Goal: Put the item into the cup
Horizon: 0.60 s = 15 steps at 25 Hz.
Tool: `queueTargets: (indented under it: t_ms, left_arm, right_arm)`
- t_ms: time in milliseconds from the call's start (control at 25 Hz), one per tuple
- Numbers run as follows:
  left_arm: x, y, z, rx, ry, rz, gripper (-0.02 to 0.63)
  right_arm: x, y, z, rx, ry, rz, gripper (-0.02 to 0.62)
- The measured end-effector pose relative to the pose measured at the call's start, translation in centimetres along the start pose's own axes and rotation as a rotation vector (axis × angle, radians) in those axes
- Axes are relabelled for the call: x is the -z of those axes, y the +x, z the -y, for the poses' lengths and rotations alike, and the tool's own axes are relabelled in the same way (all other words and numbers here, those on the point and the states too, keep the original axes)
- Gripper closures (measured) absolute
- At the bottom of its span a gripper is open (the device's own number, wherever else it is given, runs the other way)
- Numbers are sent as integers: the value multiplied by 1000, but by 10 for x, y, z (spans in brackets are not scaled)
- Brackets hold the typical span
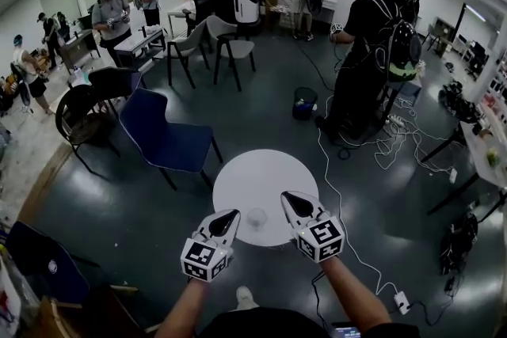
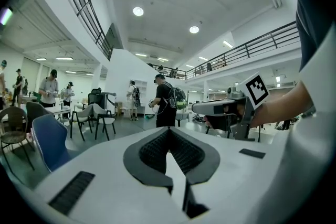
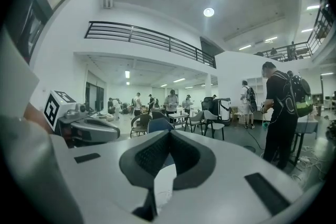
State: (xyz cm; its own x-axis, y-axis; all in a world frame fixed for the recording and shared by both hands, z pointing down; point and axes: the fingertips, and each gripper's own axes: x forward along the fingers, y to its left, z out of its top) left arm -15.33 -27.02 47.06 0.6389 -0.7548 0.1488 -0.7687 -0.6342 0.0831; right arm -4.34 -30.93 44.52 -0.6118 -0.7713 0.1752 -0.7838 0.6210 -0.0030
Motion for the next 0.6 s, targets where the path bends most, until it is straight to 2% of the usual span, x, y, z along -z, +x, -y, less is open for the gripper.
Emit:
queueTargets:
  t_ms: [600]
  left_arm:
    - [-10, -19, 80, -15, 30, 27, 591]
  right_arm:
    - [-6, -88, -2, 3, -13, 39, 578]
